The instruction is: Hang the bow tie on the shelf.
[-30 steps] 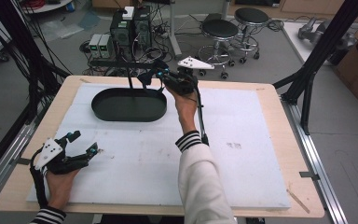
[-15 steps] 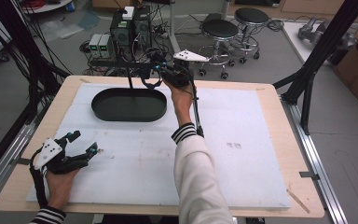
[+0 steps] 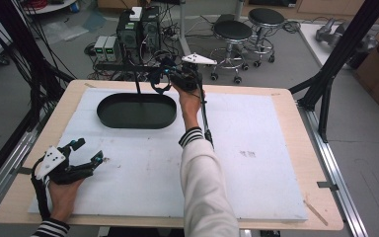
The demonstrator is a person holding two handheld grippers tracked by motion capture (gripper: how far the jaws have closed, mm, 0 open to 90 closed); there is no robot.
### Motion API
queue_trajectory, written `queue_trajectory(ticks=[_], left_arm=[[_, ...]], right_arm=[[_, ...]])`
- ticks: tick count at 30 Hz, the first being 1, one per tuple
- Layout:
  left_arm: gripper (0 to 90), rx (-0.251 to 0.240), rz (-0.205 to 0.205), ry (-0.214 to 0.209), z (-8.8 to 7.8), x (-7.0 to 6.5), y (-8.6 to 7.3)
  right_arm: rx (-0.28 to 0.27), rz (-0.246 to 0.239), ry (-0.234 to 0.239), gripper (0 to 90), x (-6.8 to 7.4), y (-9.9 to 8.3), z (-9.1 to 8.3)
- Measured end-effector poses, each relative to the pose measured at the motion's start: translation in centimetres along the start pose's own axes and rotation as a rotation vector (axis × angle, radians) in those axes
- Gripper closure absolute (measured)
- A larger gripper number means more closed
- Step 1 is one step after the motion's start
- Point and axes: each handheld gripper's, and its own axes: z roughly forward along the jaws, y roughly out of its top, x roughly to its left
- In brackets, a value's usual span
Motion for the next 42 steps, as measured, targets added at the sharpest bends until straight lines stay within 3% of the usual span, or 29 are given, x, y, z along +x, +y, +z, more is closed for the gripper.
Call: queue_trajectory(ticks=[20, 26, 31, 42], left_arm=[[17.0, -0.005, 0.001, -0.002, 0.0, 0.0, 0.0], [17.0, -0.004, 0.004, -0.002, -0.1, 0.0, 0.0], [17.1, -0.003, 0.006, -0.001, -0.1, -0.1, 0.0], [17.0, -0.002, 0.009, 0.003, 0.0, -0.1, 0.0]], right_arm=[[0.08, 0.011, -0.037, 85.4, -1.0, -1.4, 0.9], [0.119, -0.023, -0.062, 83.9, -0.9, -1.3, 0.8], [0.174, -0.043, -0.081, 76.8, -1.0, -1.3, 0.4], [0.201, -0.011, -0.058, 49.0, -1.6, -0.4, -1.8]])
